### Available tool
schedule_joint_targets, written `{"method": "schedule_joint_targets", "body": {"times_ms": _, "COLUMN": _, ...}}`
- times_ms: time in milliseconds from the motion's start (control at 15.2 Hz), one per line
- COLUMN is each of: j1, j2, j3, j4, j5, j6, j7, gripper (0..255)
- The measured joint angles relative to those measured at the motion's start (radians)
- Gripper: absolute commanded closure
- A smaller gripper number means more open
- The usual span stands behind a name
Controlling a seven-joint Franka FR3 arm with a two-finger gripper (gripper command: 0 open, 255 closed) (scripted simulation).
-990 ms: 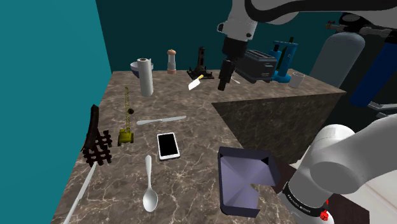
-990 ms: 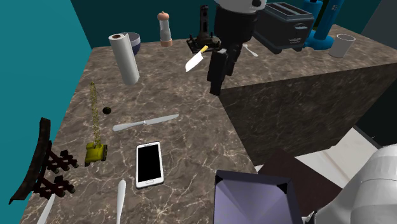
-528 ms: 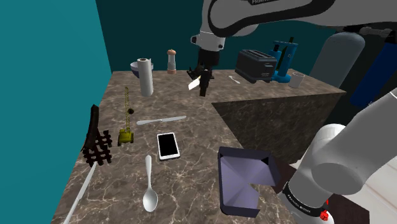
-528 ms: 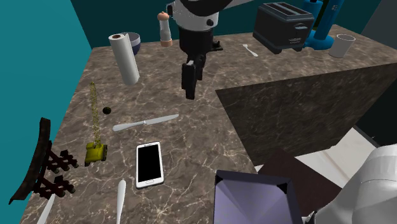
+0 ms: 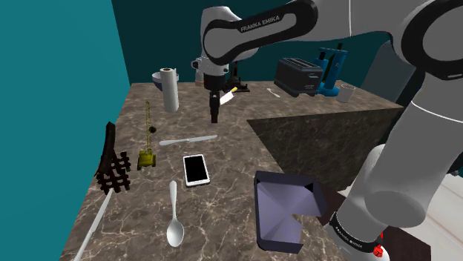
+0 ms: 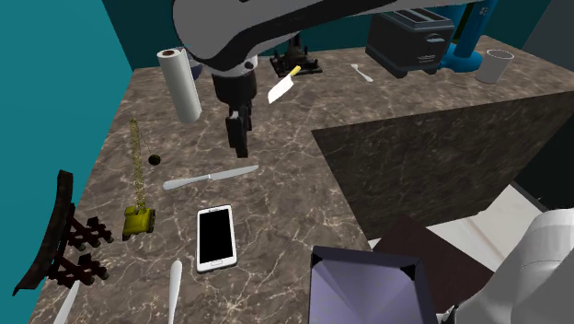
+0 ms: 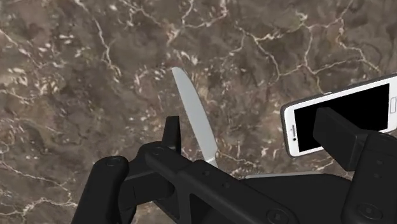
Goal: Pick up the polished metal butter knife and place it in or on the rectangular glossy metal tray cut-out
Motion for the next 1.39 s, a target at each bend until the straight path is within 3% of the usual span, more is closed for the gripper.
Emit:
{"method": "schedule_joint_targets", "body": {"times_ms": 594, "j1": 0.05, "j2": 0.332, "j3": 0.044, "j4": 0.268, "j5": -0.075, "j6": 0.006, "j7": -0.14, "gripper": 0}}
{"method": "schedule_joint_targets", "body": {"times_ms": 1386, "j1": 0.051, "j2": 0.387, "j3": 0.044, "j4": 0.227, "j5": -0.088, "j6": 0.098, "j7": -0.151, "gripper": 0}}
